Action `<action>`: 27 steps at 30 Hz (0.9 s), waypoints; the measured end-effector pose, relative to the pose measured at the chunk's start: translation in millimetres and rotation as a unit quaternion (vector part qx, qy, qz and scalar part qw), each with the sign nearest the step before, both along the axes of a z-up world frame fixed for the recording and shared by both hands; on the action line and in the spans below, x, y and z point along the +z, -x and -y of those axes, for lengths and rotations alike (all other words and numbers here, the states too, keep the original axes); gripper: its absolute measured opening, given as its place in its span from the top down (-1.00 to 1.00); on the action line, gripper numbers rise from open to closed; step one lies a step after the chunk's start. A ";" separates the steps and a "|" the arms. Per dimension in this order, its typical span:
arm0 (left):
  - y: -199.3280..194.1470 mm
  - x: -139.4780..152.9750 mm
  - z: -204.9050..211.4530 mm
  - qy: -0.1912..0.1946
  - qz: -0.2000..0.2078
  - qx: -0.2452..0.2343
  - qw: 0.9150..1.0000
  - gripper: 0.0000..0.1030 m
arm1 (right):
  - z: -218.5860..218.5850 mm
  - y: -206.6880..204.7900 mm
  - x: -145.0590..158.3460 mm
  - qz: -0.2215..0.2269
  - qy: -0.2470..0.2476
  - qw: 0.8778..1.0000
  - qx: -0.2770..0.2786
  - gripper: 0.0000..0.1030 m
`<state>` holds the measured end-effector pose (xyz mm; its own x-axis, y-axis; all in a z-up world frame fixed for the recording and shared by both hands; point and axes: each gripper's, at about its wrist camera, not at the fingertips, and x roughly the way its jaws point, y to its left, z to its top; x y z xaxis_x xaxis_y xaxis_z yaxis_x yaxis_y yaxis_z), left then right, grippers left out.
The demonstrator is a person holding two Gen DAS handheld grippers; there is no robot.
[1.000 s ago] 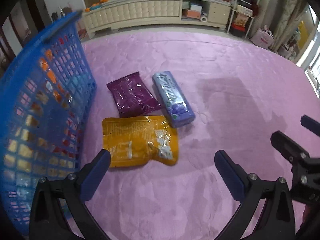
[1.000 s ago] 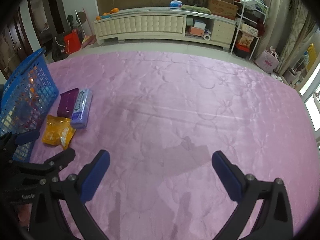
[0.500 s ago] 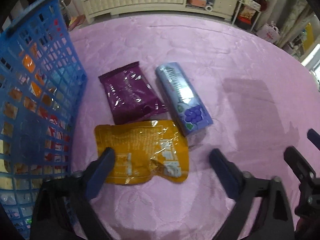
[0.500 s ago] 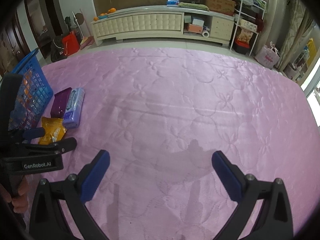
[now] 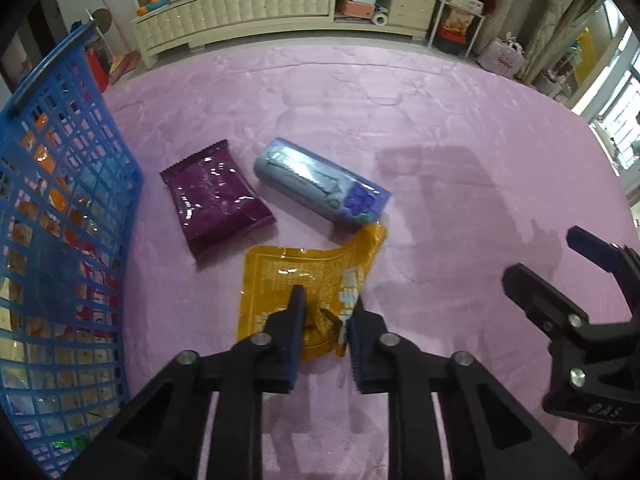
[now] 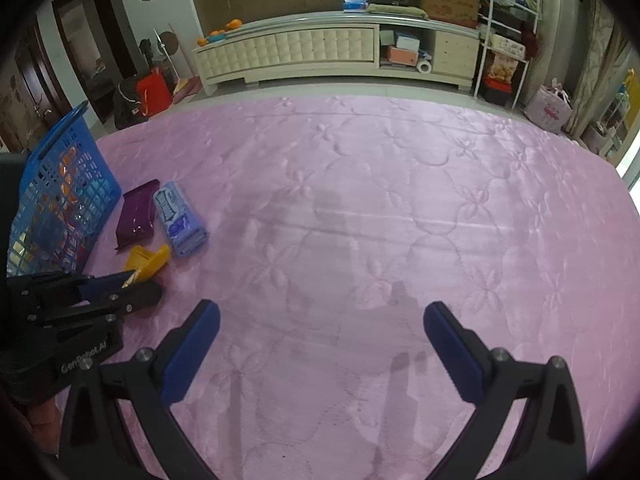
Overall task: Organize snacks
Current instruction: 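Grasp the orange-yellow packet with the left tool, then carry the orange-yellow packet over the basket with the left tool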
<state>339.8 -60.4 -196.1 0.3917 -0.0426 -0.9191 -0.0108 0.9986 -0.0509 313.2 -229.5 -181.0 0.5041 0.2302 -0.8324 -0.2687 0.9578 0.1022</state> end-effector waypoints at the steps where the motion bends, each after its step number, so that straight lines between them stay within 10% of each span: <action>1: 2.1 1.0 0.9 0.001 0.005 -0.002 1.000 0.75 | 0.3 0.1 0.2 0.000 0.000 1.000 -0.001 -1.00; 27: 53.0 106.7 -37.7 -0.019 0.159 -0.031 0.987 0.83 | -64.9 -0.6 58.3 0.017 0.025 0.995 0.091 -1.00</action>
